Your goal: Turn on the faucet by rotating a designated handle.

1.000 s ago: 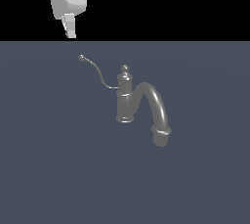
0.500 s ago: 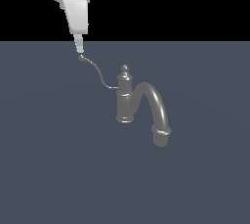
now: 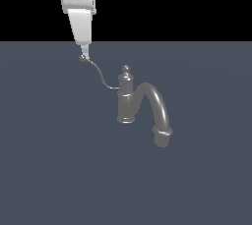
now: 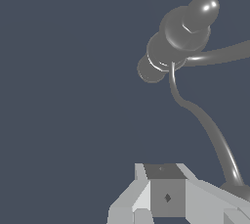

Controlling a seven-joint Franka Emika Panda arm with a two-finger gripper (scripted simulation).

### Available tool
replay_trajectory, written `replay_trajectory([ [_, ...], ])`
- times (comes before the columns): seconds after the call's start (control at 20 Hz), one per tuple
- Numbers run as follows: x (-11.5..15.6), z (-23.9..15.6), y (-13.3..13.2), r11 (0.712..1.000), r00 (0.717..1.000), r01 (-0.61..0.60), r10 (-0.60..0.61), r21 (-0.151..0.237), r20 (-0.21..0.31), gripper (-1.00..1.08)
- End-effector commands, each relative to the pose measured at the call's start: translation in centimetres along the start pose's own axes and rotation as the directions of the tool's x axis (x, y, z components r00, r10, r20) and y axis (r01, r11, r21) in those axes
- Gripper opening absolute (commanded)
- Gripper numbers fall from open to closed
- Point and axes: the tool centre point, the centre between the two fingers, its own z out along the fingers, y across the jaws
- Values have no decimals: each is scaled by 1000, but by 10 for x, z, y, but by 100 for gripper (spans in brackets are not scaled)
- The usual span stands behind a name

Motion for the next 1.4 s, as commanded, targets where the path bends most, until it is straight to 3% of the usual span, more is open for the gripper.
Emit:
replay_trajectory([
  [0.0, 2, 2, -3, 1000, 1000, -13, 13, 0, 0, -100],
  [0.55, 2, 2, -3, 1000, 1000, -12, 12, 0, 1, -100],
  [1.35, 2, 2, 41, 1000, 1000, -13, 13, 0, 1, -100],
])
